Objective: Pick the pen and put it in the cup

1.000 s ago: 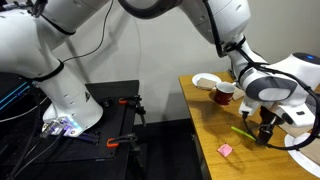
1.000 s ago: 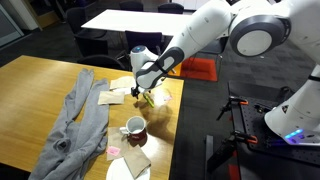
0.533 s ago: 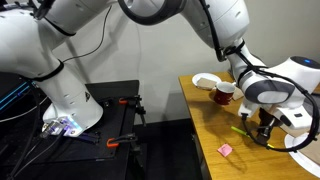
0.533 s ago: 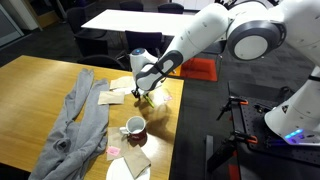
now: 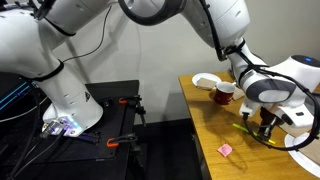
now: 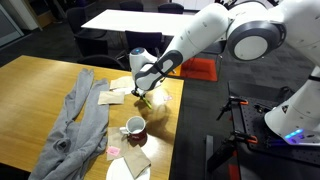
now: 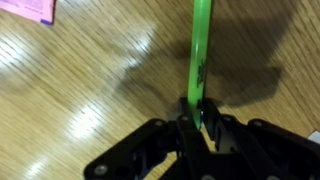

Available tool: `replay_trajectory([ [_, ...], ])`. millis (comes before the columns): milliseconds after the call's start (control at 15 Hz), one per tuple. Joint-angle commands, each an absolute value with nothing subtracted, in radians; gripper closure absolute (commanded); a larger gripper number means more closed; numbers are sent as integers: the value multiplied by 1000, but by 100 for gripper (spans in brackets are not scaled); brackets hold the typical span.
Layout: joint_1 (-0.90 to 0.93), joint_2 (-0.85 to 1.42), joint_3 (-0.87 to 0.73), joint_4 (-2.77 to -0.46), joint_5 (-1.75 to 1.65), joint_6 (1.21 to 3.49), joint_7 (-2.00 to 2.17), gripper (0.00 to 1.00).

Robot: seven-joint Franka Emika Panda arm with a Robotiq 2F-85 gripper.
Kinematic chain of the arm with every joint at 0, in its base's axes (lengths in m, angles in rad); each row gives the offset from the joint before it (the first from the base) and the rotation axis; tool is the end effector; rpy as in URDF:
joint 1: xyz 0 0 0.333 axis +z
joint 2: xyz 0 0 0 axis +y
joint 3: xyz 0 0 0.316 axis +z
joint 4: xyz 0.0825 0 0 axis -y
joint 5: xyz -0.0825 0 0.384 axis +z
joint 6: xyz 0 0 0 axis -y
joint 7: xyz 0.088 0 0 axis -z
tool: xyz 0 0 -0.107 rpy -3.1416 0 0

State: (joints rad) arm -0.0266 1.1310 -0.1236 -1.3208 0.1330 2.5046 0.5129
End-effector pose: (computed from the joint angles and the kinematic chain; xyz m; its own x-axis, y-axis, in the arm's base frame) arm 0.7185 -0.0899 0.0510 0.7669 -0.6382 0.0676 -0.6392 -0.7690 -0.0078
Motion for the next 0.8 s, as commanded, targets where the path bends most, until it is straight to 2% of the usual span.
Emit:
replay_trajectory([
  [0,-6,1090,-130,-1334,131,2465,481,95],
  [733,53,910,-143,-1377,8,2297,371,95],
])
